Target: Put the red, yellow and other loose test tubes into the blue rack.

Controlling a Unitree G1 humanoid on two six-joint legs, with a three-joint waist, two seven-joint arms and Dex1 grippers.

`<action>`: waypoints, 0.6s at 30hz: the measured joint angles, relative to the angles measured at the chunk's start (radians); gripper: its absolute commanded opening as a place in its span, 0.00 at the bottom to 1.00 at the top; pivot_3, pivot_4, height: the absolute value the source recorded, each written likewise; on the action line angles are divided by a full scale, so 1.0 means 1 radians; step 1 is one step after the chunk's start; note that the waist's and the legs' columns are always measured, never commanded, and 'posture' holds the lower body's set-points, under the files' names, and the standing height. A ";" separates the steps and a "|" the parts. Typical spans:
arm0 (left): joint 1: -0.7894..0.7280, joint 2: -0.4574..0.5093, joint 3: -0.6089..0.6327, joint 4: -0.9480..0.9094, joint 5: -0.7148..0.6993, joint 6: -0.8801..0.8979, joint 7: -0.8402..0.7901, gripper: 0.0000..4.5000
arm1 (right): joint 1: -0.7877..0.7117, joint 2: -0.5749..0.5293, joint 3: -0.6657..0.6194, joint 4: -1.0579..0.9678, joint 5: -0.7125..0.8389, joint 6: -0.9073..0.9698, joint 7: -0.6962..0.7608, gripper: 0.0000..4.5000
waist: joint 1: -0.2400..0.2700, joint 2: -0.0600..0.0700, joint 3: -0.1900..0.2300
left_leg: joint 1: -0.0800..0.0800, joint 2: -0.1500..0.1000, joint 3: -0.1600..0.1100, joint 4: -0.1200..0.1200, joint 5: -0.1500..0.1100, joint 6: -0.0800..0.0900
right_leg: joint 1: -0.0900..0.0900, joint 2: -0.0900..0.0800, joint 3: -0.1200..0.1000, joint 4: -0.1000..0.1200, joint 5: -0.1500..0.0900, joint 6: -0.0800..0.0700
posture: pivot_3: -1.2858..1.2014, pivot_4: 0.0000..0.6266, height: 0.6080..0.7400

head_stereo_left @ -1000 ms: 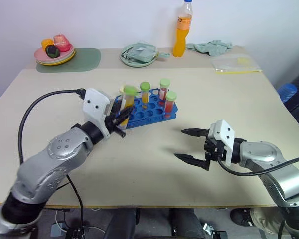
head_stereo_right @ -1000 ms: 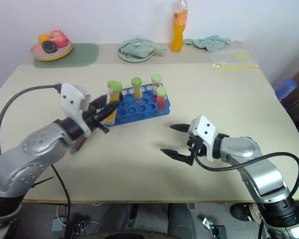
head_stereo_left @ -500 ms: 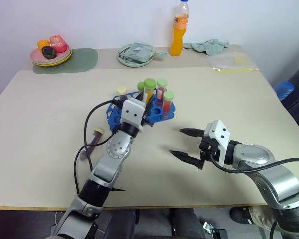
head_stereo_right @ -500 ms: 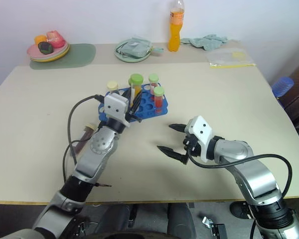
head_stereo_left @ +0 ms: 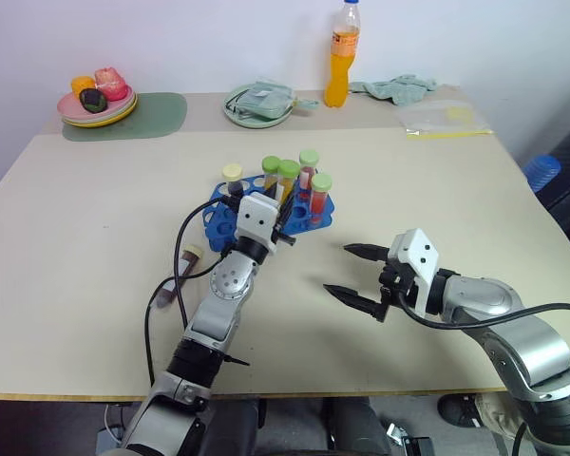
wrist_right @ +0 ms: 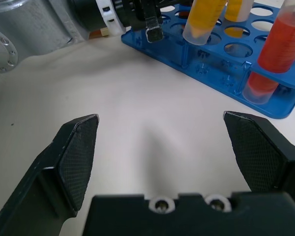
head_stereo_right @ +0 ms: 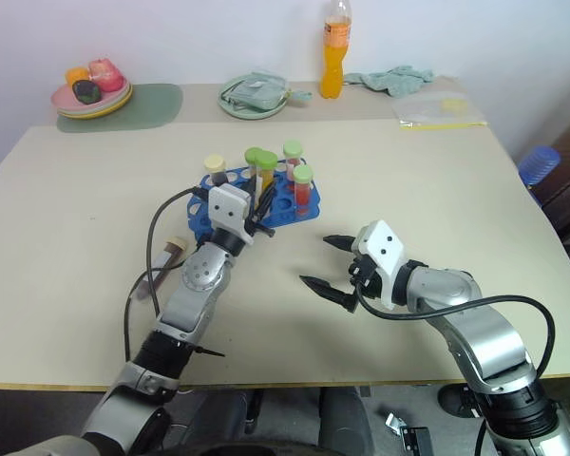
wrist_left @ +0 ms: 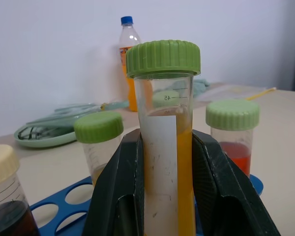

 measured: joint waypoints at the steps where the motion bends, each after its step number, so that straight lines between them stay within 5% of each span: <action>1: -0.005 -0.004 0.002 0.011 0.003 -0.010 0.000 0.17 | 0.000 0.000 0.000 0.000 0.000 0.000 -0.001 1.00 | 0.000 0.000 0.000 | 0.000 0.000 0.000 0.000 0.000 0.000 | 0.000 0.000 0.000 0.000 0.000 0.000 | 0.52 0.24 1.00; 18: -0.073 -0.071 0.058 0.228 0.021 -0.170 0.007 0.17 | 0.000 0.028 0.007 0.000 -0.007 0.001 -0.019 1.00 | -0.001 0.000 0.000 | 0.000 0.000 0.000 0.001 0.000 0.000 | 0.000 0.000 0.000 0.001 0.000 0.000 | 0.52 0.24 1.00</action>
